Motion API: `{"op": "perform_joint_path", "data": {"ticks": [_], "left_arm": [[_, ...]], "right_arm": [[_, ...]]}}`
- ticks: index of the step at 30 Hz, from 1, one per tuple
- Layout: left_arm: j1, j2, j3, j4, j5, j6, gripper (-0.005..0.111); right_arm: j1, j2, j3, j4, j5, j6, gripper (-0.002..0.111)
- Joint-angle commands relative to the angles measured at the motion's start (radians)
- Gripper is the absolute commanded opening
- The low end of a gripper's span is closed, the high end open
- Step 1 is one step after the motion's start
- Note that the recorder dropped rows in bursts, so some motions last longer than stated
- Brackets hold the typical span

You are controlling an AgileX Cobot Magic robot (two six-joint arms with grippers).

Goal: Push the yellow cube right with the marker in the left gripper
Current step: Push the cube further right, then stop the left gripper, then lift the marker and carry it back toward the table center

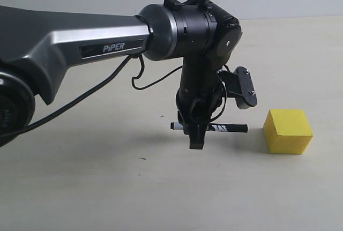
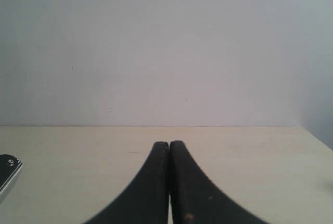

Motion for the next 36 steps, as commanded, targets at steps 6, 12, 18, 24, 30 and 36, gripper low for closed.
{"op": "perform_joint_path", "data": {"ticks": [6,12,18,24,30,36], "left_arm": [[0.020,-0.027,-0.005,-0.019,0.002,-0.051,0.000],[0.010,-0.027,-0.005,-0.027,0.002,-0.061,0.000],[0.084,-0.089,0.019,-0.096,0.002,-0.166,0.000],[0.273,-0.357,0.393,-0.318,-0.198,-0.317,0.000],[0.199,-0.505,0.674,-0.473,-0.671,-0.635,0.000],[0.185,-0.490,0.676,-0.460,-0.540,-0.786,0.000]], "right_arm": [[-0.007,-0.006,0.004,0.000,-0.006,-0.001,0.000],[-0.007,-0.006,0.004,0.000,-0.006,-0.001,0.000],[-0.007,-0.006,0.004,0.000,-0.006,-0.001,0.000],[-0.007,-0.006,0.004,0.000,-0.006,-0.001,0.000],[-0.007,-0.006,0.004,0.000,-0.004,-0.001,0.000],[-0.007,-0.006,0.004,0.000,-0.004,-0.001,0.000]]}}
